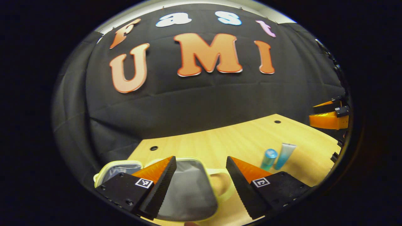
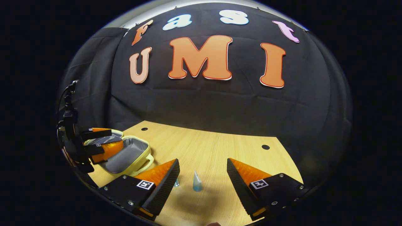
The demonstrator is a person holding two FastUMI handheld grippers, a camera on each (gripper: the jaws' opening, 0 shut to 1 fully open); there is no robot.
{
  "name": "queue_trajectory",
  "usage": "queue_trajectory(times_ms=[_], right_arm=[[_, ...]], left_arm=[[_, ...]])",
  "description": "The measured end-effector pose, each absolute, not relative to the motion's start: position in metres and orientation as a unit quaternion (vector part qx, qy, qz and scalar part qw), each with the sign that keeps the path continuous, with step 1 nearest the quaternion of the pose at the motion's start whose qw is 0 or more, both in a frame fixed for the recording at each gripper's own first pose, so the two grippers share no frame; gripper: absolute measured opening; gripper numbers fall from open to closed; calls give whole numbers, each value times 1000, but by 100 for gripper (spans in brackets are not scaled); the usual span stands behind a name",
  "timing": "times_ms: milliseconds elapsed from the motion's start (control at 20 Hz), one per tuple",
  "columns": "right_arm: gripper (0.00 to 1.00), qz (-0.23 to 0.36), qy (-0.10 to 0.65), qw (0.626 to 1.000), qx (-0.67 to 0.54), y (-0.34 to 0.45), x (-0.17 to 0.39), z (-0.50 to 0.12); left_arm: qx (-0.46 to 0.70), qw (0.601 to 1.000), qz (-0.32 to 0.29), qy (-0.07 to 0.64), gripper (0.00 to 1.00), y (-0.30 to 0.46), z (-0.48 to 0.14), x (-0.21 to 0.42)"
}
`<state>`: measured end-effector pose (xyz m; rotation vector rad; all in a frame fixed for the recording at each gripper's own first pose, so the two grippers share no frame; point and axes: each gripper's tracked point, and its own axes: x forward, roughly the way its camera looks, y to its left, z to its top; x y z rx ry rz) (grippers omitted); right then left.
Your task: First open the suitcase, pack the skin care products into it, and then close the suitcase.
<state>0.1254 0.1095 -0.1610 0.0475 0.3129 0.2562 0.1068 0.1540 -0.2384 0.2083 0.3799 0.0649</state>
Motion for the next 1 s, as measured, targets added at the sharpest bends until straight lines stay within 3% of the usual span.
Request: queue_trajectory(times_ms=[500, 750, 1000], right_arm=[[96, 186, 168, 968, 5, 105, 119, -215], [96, 198, 169, 966, -1, 111, 123, -246], [96, 199, 179, 964, -3, 114, 135, -276]], left_arm=[[69, 976, -13, 208, 99, 42, -320, 112], [59, 970, -27, 233, 96, 20, -381, 135], [41, 971, -26, 235, 91, 16, -404, 160]])
